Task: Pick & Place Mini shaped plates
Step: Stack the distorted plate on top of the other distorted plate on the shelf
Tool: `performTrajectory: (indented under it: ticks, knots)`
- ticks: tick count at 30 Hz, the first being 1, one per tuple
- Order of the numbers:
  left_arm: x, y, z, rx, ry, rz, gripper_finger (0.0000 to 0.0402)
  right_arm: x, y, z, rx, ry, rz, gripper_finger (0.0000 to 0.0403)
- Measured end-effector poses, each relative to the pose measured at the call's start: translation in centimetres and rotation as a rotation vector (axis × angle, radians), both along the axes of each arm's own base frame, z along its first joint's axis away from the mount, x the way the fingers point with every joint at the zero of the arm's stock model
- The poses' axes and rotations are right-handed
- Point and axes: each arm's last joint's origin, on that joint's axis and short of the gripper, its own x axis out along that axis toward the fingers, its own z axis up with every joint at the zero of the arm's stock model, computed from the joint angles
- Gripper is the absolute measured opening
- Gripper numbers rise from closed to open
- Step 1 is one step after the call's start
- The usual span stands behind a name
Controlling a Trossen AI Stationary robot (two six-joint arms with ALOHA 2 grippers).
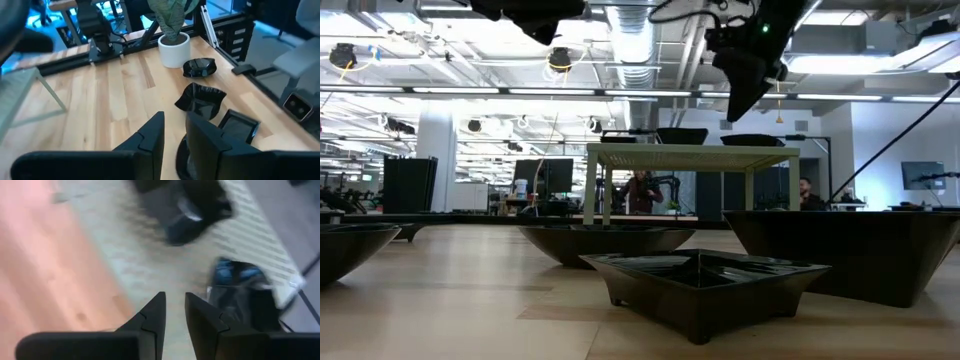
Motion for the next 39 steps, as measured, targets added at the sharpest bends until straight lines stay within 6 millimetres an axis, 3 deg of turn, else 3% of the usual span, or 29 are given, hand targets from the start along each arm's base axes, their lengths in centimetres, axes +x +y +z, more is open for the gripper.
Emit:
performTrajectory:
  ticks: [6, 11, 18, 25, 31, 39]
  knots:
    - [-0.2, -0.2, -0.3, -0.093, 0.032, 0.028, 0.0081, 0.4, 4.0, -0.1, 0.094, -0.003, 0.177, 0.0067]
    - [-0.6, -0.2, -1.4, -0.109, 0.069, 0.032, 0.0081, 0.4, 7.9, -0.4, 0.308, -0.018, 0.314, 0.0067]
    - [-0.8, -0.1, -2.1, -0.145, 0.102, 0.055, 0.0081, 1.3, 11.7, -3.0, 0.38, 0.067, 0.401, 0.0067]
    - [-0.8, -0.1, -2.0, -0.095, 0.078, 0.031, 0.0081, 3.2, 14.0, -7.5, 0.569, 0.186, 0.382, 0.0067]
    - [-0.5, 0.3, -1.9, -0.034, 0.047, 0.023, 0.0081, 3.8, 16.0, -10.8, 0.75, 0.275, 0.234, 0.0067]
    - [-0.1, 1.4, -1.7, 0.02, 0.017, 0.044, 0.0081, 4.0, 17.2, -11.9, 0.833, 0.252, -0.005, 0.0067]
